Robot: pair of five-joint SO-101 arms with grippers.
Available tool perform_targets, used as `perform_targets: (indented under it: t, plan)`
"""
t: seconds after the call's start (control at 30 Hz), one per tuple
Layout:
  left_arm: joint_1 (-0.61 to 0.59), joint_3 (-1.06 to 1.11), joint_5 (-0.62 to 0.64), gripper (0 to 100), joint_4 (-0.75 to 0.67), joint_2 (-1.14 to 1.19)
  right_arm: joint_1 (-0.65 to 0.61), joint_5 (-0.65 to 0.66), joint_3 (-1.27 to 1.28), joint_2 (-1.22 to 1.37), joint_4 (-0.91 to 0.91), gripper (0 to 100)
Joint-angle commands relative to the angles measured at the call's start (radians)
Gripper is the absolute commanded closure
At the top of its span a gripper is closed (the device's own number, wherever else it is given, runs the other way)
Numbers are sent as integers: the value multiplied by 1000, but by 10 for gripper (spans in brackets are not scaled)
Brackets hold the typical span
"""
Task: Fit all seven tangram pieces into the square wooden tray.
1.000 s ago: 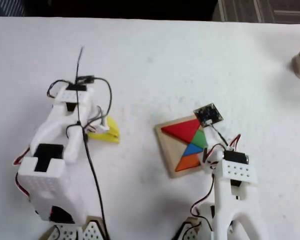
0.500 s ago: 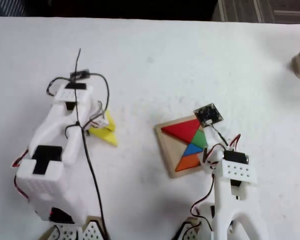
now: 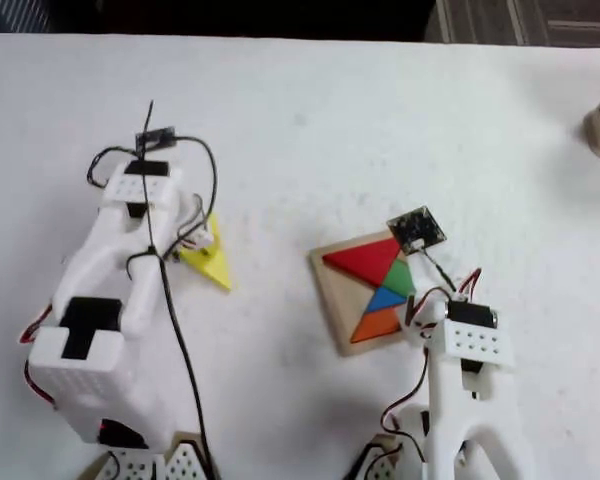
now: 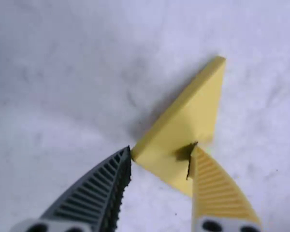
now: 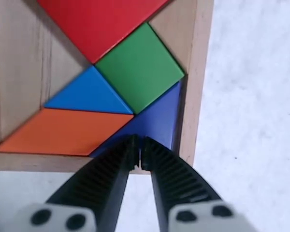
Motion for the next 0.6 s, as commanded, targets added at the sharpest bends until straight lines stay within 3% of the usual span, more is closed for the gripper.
perform_targets:
  t: [0.0, 0.23, 0.57]
  plan:
    - [8, -49, 15, 819, 17, 4, -8, 14, -5, -15, -16, 979]
    - [36, -140, 17, 819, 109, 4, -8, 14, -5, -15, -16, 979]
    - [150, -155, 17, 819, 109, 4, -8, 14, -5, -15, -16, 979]
